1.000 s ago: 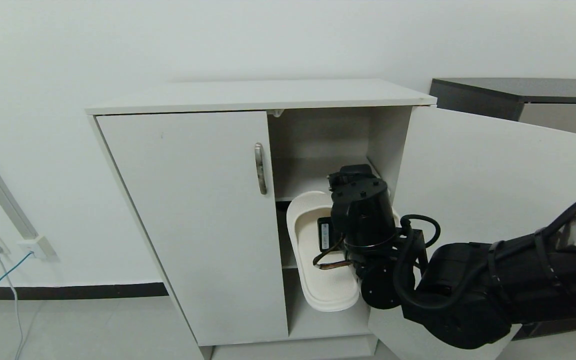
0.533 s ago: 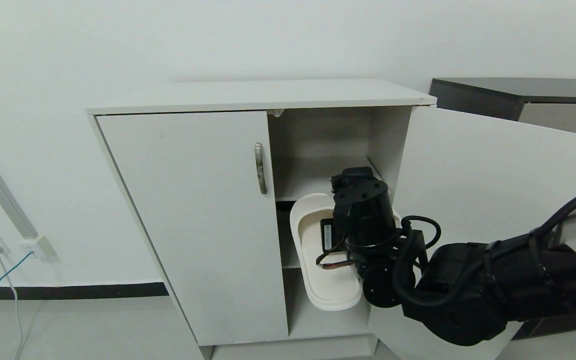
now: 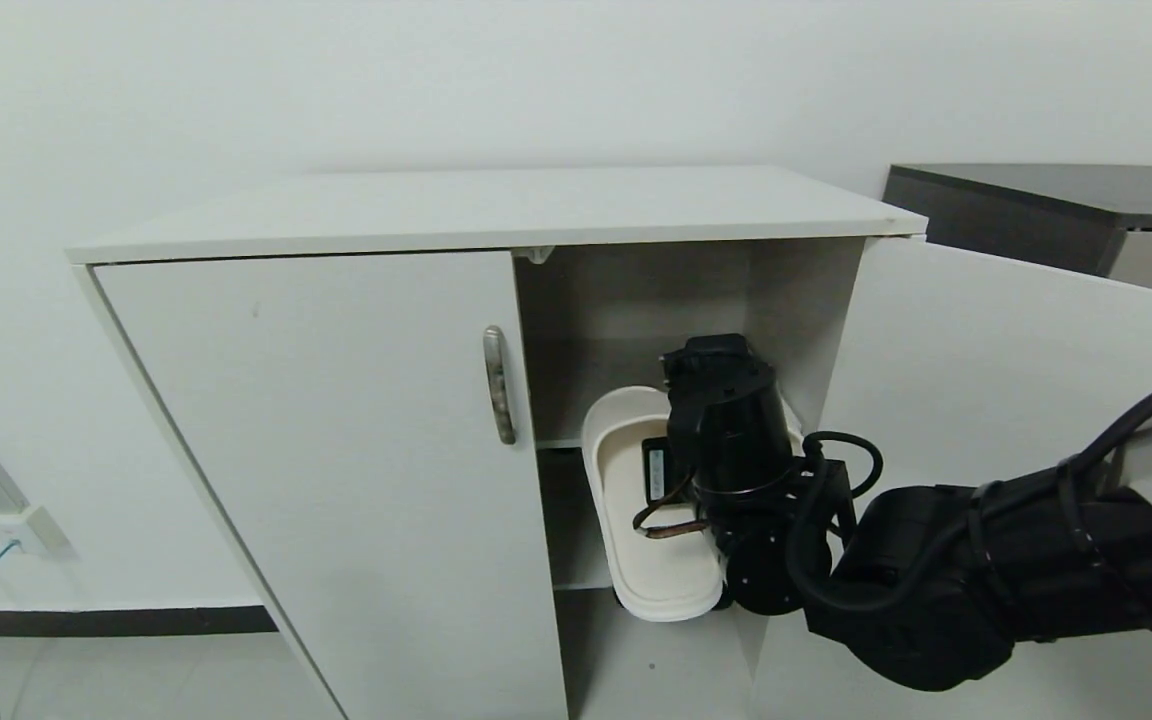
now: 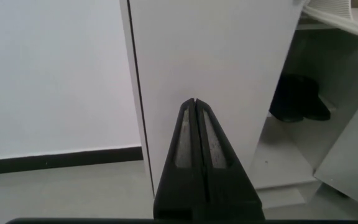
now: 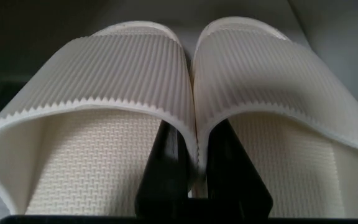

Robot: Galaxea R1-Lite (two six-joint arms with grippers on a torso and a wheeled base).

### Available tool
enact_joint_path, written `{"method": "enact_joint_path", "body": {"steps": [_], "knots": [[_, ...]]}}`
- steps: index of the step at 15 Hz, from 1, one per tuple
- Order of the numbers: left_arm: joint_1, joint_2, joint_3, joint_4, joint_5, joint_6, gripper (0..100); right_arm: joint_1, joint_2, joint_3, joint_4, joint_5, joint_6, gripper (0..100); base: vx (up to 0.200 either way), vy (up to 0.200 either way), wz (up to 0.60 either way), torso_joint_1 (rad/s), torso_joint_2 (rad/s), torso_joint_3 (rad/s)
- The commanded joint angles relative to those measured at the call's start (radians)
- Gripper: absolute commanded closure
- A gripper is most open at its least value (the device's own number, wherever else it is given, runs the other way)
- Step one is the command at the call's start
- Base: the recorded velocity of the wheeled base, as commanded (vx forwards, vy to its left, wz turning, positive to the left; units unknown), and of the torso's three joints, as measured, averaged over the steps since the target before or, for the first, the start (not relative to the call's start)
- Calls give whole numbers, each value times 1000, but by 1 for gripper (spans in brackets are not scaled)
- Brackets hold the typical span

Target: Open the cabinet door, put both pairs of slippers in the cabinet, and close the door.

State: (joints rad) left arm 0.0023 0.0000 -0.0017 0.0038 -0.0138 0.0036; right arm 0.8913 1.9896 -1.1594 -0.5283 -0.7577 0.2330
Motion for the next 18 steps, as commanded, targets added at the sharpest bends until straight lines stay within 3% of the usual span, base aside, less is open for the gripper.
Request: {"method": "enact_joint_path", "body": {"steps": [1,9,18], "knots": [[1,0,0,-1,0,-1,100,0,-2,0,1,0,0,100,0,0,0,0,0,0],[1,0,0,-1,0,-2,100,-22,28,-22,-1,0,-1,100,0,0,0,0,0,0],[1,0,0,-1,2,-4,100,-98,144,-230,87,52,-34,100,0,0,0,0,0,0]]}}
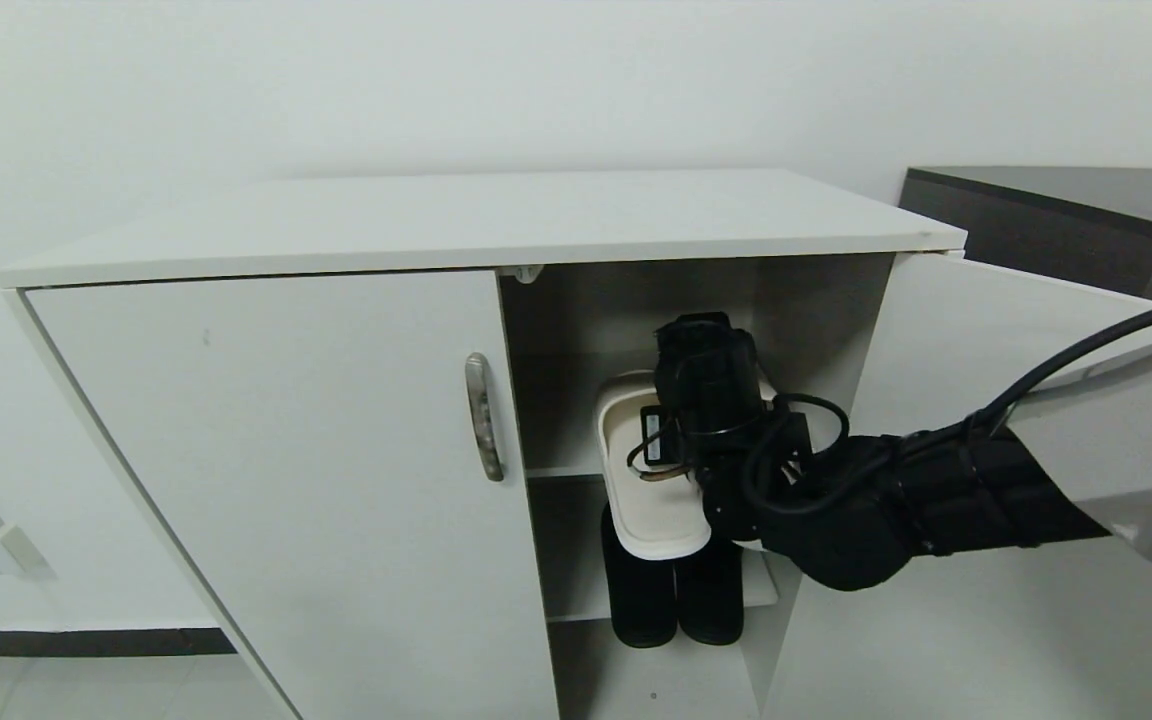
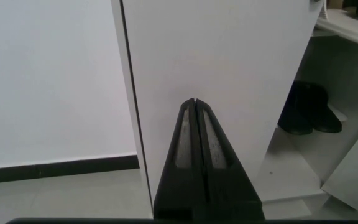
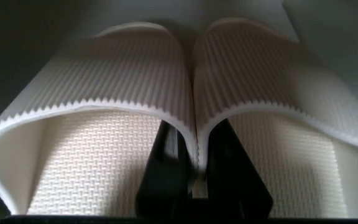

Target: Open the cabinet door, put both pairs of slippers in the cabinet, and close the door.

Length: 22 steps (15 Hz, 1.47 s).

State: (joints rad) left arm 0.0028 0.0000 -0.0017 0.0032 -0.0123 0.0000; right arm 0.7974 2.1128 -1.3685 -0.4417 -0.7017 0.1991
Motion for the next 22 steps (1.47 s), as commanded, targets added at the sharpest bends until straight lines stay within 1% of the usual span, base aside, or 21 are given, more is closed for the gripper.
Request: {"method": "enact_joint_path", "body": {"steps": [1,4,8,10,11,14,20,21,22], "knots": [[0,0,0,0,0,0,100,-11,29,-57,26,16,0,100,0,0,0,0,0,0],[0,0,0,0,0,0,100,-37,65,-133,64,18,0,100,0,0,0,0,0,0],[0,0,0,0,0,0,100,-60,115,-213,69,18,-3,100,0,0,0,0,0,0],[0,0,0,0,0,0,100,-73,125,-245,87,51,-1,100,0,0,0,0,0,0],[0,0,0,0,0,0,100,-84,127,-273,123,79,-1,100,0,0,0,0,0,0],[0,0,0,0,2,-2,100,-96,153,-350,173,84,3,100,0,0,0,0,0,0],[0,0,0,0,20,-2,100,-93,190,-391,175,80,0,100,0,0,0,0,0,0],[0,0,0,0,20,-2,100,-93,191,-391,176,80,0,0,0,0,0,0,0,0],[0,0,0,0,20,-2,100,-93,191,-389,175,80,0,0,0,0,0,0,0,0]]}}
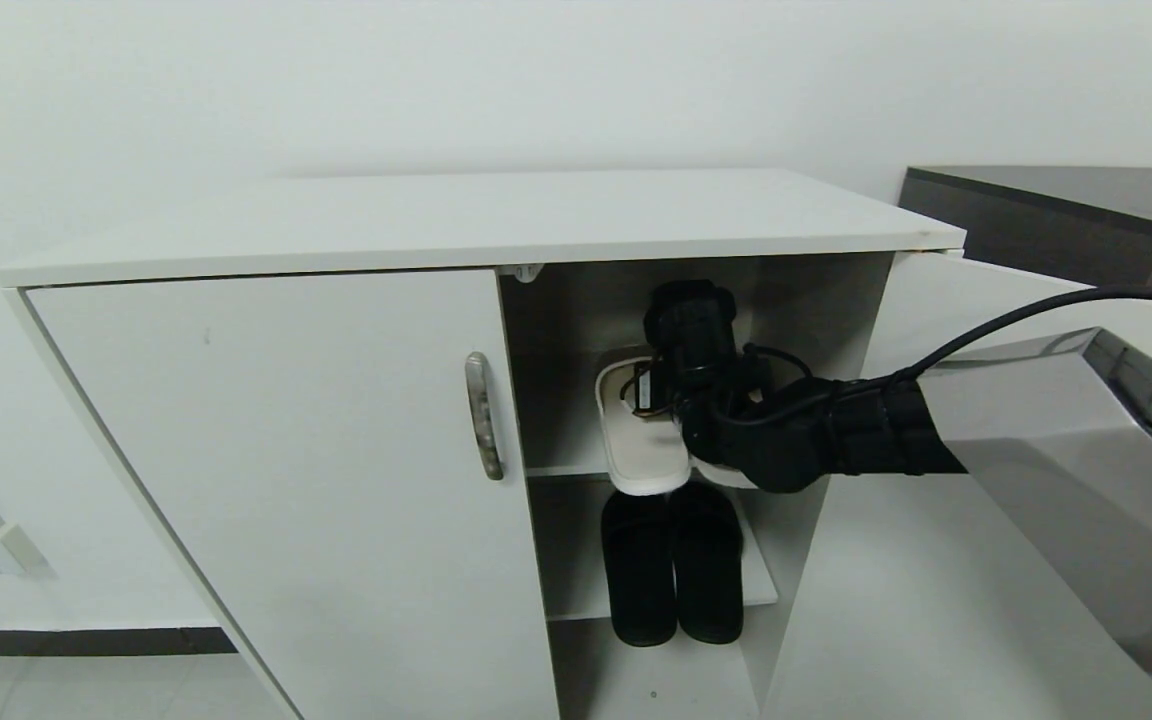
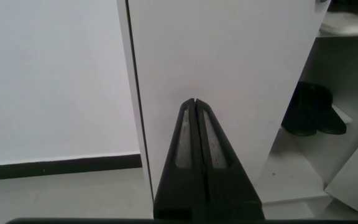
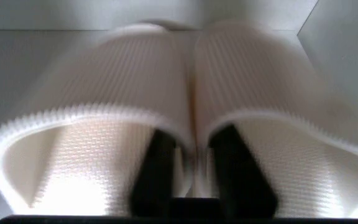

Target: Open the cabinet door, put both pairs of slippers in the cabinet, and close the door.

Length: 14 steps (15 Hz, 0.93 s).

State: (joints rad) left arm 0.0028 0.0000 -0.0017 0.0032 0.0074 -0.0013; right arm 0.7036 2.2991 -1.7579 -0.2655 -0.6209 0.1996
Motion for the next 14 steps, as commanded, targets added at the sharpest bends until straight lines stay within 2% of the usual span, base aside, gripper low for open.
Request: {"method": "enact_joint_path", "body": {"steps": [1,6,9,14], "knots": [[0,0,0,0,0,0,100,0,-1,6,0,0,0,0,0,0,0,0,0,0],[0,0,0,0,0,-2,100,19,-76,107,-9,-7,3,0,0,0,0,0,0,0],[0,0,0,0,0,-2,100,65,-168,216,-11,-14,8,0,0,0,0,0,0,0],[0,0,0,0,-1,0,100,155,-354,502,-119,-30,4,0,0,0,0,0,0,0]]}}
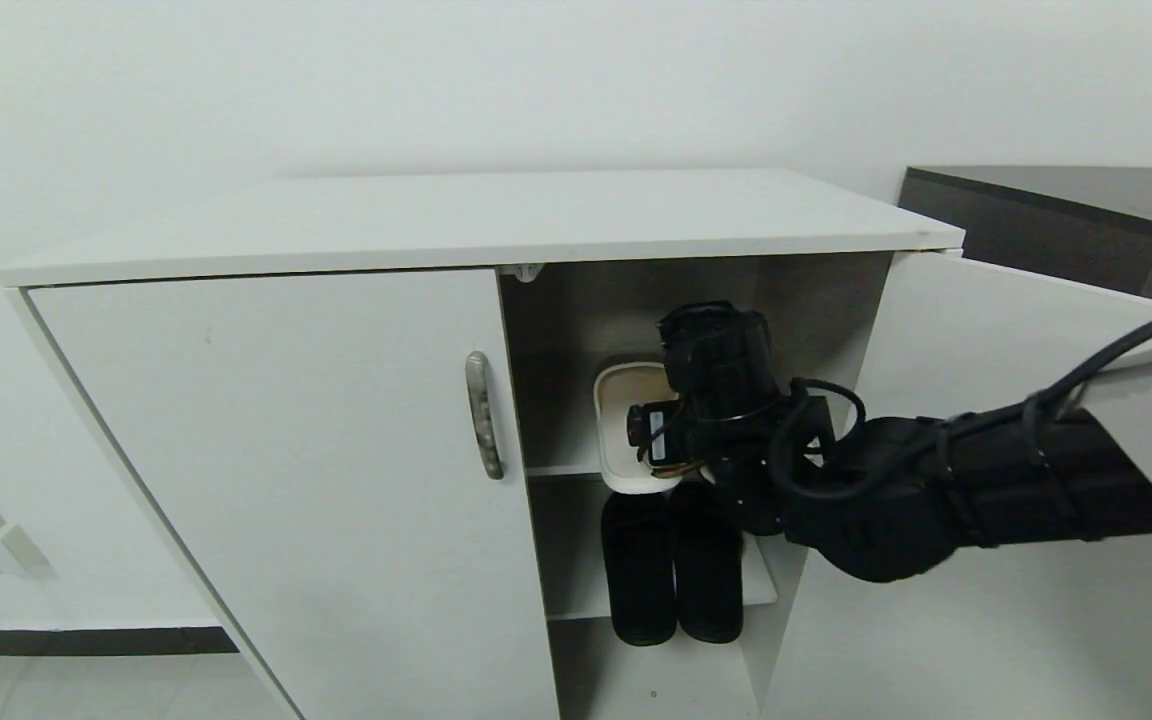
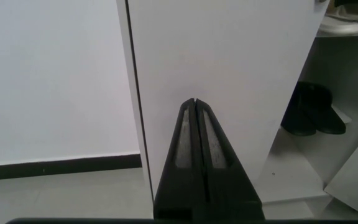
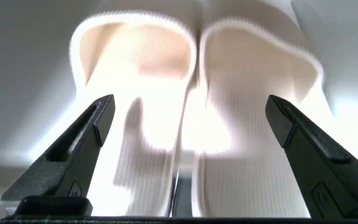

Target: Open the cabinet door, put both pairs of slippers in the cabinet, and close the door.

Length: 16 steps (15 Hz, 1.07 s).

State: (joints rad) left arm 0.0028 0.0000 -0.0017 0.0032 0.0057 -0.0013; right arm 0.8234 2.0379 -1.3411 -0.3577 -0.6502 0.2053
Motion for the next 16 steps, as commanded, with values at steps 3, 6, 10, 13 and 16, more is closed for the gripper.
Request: {"method": "enact_joint_path", "body": {"steps": [3,6,10,13,16], "knots": [[0,0,0,0,0,0,100,86,-179,235,-116,1,-6,0,0,0,0,0,0,0],[0,0,0,0,0,0,100,138,-249,362,-170,17,-4,0,0,0,0,0,0,0],[0,0,0,0,-1,0,100,160,-265,428,-250,38,-7,0,0,0,0,0,0,0],[0,0,0,0,-1,0,100,161,-262,428,-251,38,-6,0,-133,0,0,0,2,2],[0,0,0,0,-1,0,100,161,-263,427,-256,37,-6,0,-200,0,0,4,2,1]]}}
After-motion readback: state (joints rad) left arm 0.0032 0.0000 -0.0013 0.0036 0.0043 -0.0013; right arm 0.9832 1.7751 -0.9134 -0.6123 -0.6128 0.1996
